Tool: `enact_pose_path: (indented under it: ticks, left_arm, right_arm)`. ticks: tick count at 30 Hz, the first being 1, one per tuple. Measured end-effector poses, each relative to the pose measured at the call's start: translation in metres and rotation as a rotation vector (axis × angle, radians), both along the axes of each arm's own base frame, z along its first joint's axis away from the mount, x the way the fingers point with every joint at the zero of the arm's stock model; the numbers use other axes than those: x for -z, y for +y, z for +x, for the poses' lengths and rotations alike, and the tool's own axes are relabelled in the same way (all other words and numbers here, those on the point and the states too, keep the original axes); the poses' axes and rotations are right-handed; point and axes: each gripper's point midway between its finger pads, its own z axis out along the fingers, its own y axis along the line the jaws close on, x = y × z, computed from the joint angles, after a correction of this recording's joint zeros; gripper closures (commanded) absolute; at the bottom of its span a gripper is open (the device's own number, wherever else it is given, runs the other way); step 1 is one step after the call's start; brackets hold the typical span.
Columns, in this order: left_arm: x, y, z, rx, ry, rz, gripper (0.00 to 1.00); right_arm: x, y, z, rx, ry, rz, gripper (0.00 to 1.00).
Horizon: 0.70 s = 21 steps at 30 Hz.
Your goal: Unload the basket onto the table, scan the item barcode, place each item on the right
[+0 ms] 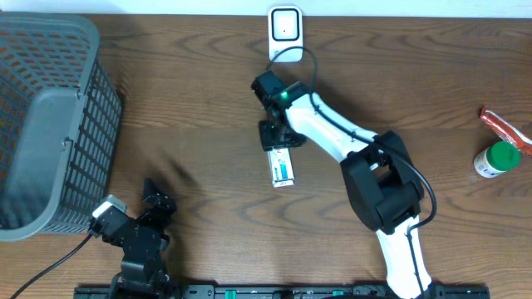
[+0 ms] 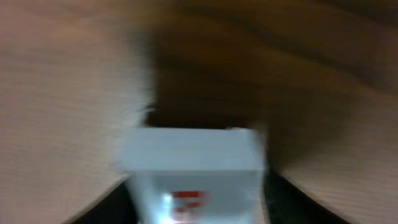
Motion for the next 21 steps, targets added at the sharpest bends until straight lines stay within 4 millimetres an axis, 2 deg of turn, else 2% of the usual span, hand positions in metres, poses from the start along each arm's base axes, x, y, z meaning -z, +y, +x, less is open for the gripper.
enact_pose_path:
  ticks: [1, 3, 7, 10, 15, 21]
  left_arm:
    - [0.000, 0.000, 0.000, 0.000, 0.000, 0.000, 0.07]
    - [0.000, 0.000, 0.000, 0.000, 0.000, 0.000, 0.07]
    - [0.000, 0.000, 0.000, 0.000, 0.000, 0.000, 0.06]
    - [0.000, 0.000, 0.000, 0.000, 0.000, 0.000, 0.07]
    - [0.000, 0.000, 0.000, 0.000, 0.000, 0.000, 0.07]
    - [0.000, 0.000, 0.000, 0.000, 0.000, 0.000, 0.07]
  right_arm:
    - [0.000, -0.004, 0.001, 0.066, 0.007, -0.002, 0.20]
    - [0.000, -0.008, 0.005, 0.176, 0.012, -0.002, 0.01]
    - [-0.001, -0.012, 0.007, 0.288, 0.018, -0.002, 0.01]
    - [-0.001, -0.011, 0.004, 0.287, 0.035, 0.001, 0.01]
    - [-0.004, -0.003, -0.013, 0.045, 0.105, 0.040, 0.01]
    - [-0.005, 0.002, -0.019, -0.114, 0.107, 0.058, 0.01]
